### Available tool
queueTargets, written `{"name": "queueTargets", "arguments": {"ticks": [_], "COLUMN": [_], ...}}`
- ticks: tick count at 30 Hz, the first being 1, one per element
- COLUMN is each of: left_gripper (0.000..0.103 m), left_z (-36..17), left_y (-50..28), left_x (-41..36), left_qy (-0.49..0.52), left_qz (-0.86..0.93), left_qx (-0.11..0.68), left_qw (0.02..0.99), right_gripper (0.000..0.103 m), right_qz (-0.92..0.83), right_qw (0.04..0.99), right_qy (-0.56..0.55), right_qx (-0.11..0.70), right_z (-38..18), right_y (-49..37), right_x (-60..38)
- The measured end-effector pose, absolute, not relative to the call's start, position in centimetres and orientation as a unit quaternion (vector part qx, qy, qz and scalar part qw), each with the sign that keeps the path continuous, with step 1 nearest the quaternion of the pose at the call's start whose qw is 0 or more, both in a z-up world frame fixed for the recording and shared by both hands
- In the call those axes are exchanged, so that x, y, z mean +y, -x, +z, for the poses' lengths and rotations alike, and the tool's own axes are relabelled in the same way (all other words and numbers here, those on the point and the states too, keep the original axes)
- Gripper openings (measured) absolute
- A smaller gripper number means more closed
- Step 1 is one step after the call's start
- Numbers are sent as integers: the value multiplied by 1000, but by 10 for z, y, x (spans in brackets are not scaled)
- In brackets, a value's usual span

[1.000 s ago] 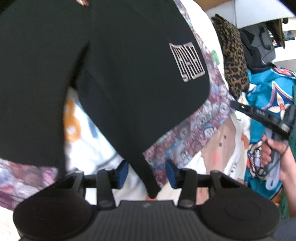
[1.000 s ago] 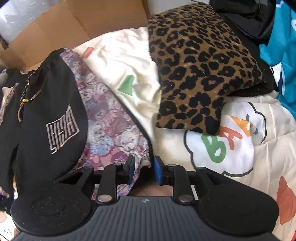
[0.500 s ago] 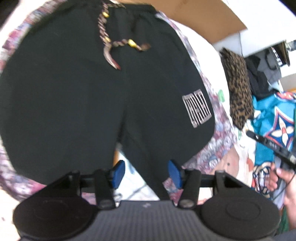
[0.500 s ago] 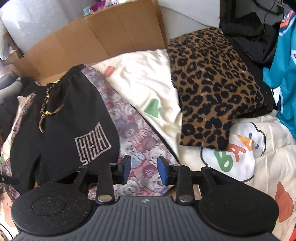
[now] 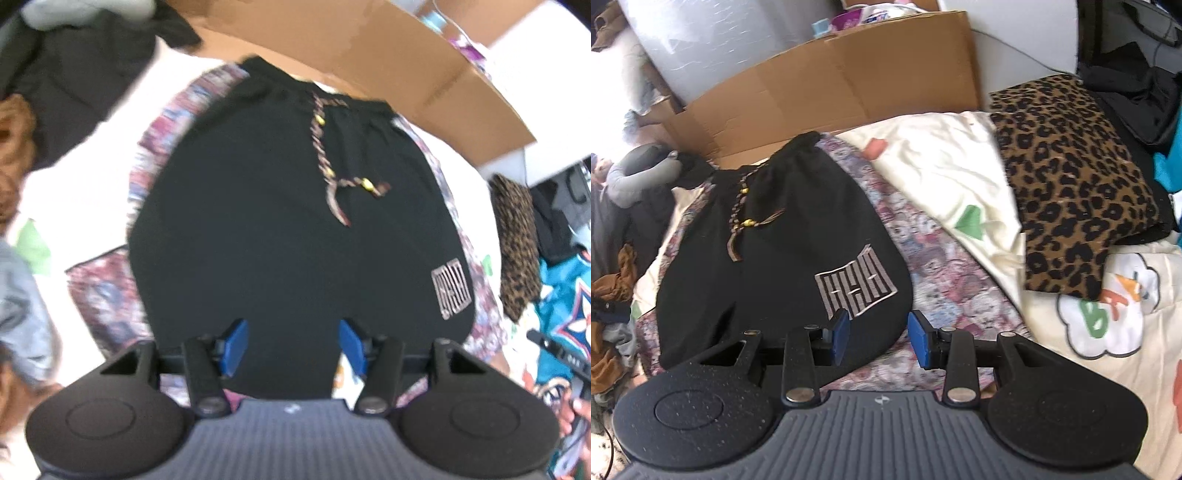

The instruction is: Fold clothes

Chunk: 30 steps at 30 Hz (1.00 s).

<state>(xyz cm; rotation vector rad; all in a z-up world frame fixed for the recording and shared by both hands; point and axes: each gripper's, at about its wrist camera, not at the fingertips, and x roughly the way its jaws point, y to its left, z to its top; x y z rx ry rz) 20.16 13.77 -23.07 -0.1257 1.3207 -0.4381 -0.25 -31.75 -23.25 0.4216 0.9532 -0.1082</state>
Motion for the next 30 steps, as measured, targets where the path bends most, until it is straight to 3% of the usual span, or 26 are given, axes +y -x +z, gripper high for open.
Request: {"name": "queueTargets", "arguments": {"ticks": [14, 23, 30], "left_gripper": [57, 57, 51], "left_z": [-222, -243, -277], "left_y": [-185, -184, -209], "left_x": [226, 265, 270], "left_qy": [70, 82, 48], "left_qz": [-101, -26, -12], "left_qx": [572, 547, 540], "left_qw": [811, 832, 840], "right_gripper": [42, 42, 42], "right_qz": [33, 111, 182], "right_qw": [862, 841, 818], "right_qy": [-213, -183, -153], "right_qx": [459, 496, 524], "right_z": [-251, -272, -290], "right_y": [-9, -30, -43], "right_x": [-257, -203, -165]}}
